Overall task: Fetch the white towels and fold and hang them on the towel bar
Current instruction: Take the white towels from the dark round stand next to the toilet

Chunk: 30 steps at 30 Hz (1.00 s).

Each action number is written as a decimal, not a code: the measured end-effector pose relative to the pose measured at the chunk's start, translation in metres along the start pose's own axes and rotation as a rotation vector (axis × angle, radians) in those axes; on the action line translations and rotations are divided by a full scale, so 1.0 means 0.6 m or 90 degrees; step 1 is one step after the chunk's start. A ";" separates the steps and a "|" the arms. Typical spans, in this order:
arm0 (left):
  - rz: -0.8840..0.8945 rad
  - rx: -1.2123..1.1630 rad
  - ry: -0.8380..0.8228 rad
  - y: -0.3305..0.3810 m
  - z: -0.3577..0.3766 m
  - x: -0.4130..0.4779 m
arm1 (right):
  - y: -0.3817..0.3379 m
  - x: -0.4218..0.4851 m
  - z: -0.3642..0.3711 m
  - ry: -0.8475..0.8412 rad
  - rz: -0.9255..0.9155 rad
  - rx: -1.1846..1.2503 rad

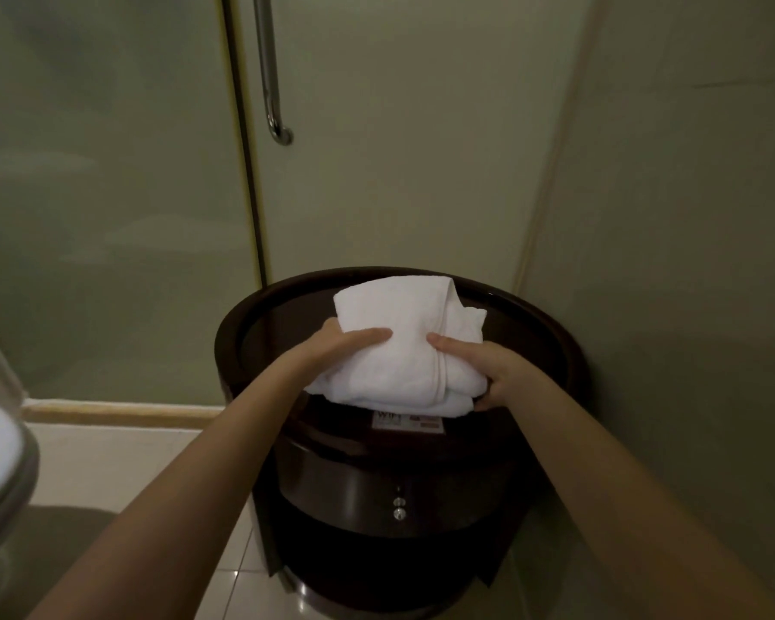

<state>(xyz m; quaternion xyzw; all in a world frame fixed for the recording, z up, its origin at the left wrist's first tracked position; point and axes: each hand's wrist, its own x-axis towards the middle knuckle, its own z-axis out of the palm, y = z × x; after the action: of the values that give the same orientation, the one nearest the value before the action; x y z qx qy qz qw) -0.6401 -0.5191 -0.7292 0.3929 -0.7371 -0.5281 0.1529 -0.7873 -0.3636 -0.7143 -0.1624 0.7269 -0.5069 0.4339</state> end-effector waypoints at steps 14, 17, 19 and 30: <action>0.024 -0.163 -0.066 0.020 -0.036 -0.064 | -0.014 -0.035 0.026 -0.007 -0.017 0.035; 0.037 -0.148 -0.056 0.033 -0.058 -0.082 | -0.027 -0.054 0.041 -0.010 -0.018 0.044; 0.038 -0.101 -0.041 0.045 -0.076 -0.096 | -0.037 -0.071 0.052 -0.013 -0.028 0.043; 0.053 -0.039 0.028 0.105 -0.164 -0.141 | -0.112 -0.113 0.099 -0.019 -0.067 0.062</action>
<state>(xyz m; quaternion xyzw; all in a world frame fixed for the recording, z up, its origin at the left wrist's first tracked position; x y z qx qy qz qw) -0.5489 -0.5126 -0.6176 0.3685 -0.7326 -0.5351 0.2027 -0.7150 -0.3825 -0.6304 -0.1863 0.6852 -0.5616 0.4248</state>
